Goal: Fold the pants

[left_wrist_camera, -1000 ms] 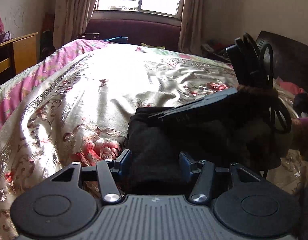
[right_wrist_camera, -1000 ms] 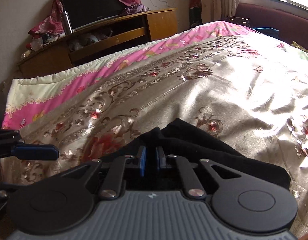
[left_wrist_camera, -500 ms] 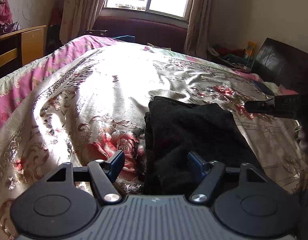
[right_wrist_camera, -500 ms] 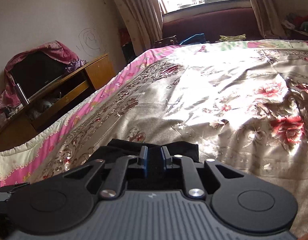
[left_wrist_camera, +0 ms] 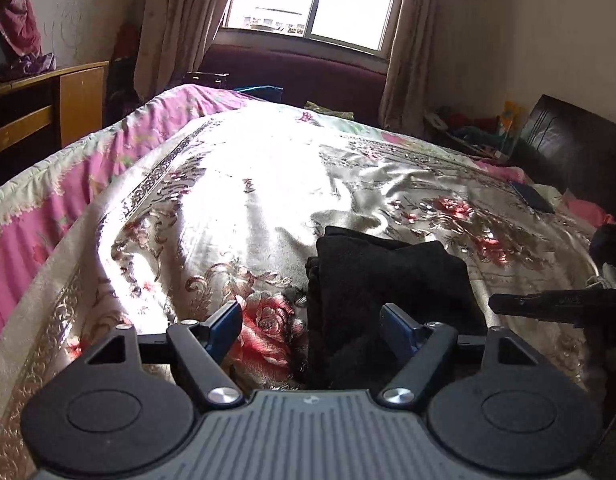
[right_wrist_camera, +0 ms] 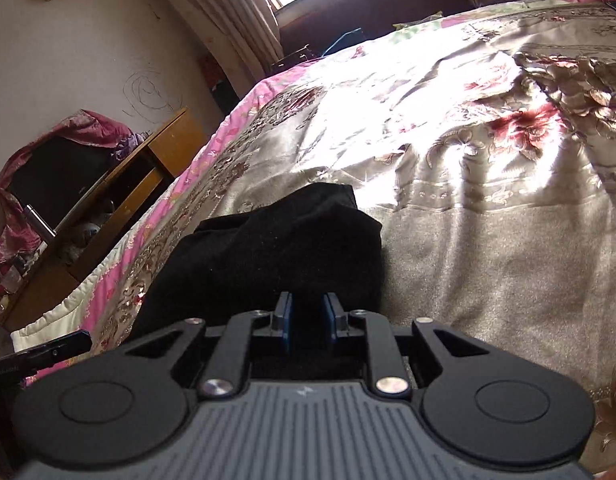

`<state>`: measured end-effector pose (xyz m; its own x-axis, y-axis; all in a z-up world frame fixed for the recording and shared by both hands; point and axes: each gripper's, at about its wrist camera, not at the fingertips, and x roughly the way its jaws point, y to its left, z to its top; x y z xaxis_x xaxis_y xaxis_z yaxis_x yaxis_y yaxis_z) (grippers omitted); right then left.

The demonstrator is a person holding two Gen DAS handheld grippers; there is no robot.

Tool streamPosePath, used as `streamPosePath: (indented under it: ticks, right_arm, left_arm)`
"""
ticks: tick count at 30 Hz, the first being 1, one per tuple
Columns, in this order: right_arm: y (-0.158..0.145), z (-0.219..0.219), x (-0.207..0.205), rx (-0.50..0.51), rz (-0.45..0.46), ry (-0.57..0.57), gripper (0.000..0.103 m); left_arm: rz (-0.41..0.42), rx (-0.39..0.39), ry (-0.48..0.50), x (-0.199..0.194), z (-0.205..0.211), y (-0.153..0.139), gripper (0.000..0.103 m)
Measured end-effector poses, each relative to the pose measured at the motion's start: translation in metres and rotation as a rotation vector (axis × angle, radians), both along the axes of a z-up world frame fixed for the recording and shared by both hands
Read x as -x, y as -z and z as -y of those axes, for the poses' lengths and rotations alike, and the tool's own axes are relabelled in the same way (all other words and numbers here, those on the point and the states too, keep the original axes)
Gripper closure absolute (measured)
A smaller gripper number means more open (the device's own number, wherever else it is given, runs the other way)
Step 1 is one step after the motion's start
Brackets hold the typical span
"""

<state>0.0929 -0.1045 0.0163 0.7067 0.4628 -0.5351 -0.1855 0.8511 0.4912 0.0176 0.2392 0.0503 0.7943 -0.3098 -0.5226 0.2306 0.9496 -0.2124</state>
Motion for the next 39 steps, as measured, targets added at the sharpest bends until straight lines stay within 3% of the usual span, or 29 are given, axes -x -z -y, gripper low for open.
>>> streamPosePath:
  ticks: [4, 7, 8, 11, 13, 17, 19, 21, 24, 28, 33, 35, 39]
  right_arm:
    - [0.001, -0.012, -0.026, 0.052, 0.015, -0.009, 0.084]
    - [0.015, -0.016, -0.053, 0.021, -0.007, 0.006, 0.086]
    - [0.02, -0.015, -0.06, 0.009, -0.016, 0.026, 0.086]
    - [0.023, -0.006, -0.068, -0.039, -0.035, 0.05, 0.086]
    - [0.017, 0.004, -0.061, -0.064, -0.022, 0.081, 0.083]
    - [0.015, 0.025, -0.052, -0.068, -0.015, 0.135, 0.065]
    - [0.019, 0.027, -0.059, -0.096, -0.027, 0.119, 0.065]
    - [0.025, 0.016, -0.076, -0.06, -0.048, 0.096, 0.066]
    - [0.042, 0.004, -0.103, -0.026, -0.136, 0.091, 0.075]
    - [0.043, 0.001, -0.119, 0.011, -0.129, 0.096, 0.078]
    - [0.024, 0.02, -0.087, -0.078, -0.113, 0.132, 0.072]
    - [0.017, 0.03, -0.06, -0.116, -0.098, 0.099, 0.056]
    - [0.03, 0.025, -0.036, -0.184, -0.161, 0.018, 0.049]
  left_arm:
    - [-0.005, -0.058, 0.094, -0.025, 0.036, 0.013, 0.015]
    - [-0.113, -0.163, 0.129, -0.045, 0.053, 0.055, 0.013]
    - [-0.129, -0.147, 0.129, -0.046, 0.05, 0.064, 0.012]
    - [-0.188, 0.003, 0.079, -0.048, 0.03, 0.068, 0.011]
    - [-0.162, -0.021, 0.07, -0.043, 0.029, 0.059, 0.012]
    - [-0.13, -0.022, 0.12, -0.044, 0.034, 0.048, 0.012]
    - [-0.134, -0.05, 0.126, -0.055, 0.038, 0.054, 0.012]
    - [-0.161, -0.096, 0.132, -0.067, 0.045, 0.066, 0.009]
    - [-0.183, -0.043, 0.126, -0.078, 0.042, 0.074, 0.005]
    - [-0.158, -0.062, 0.141, -0.089, 0.048, 0.072, 0.005]
    - [-0.165, 0.002, 0.144, -0.083, 0.037, 0.066, 0.005]
    - [-0.191, 0.046, 0.139, -0.086, 0.03, 0.069, 0.005]
    - [-0.208, 0.083, 0.142, -0.093, 0.036, 0.081, 0.002]
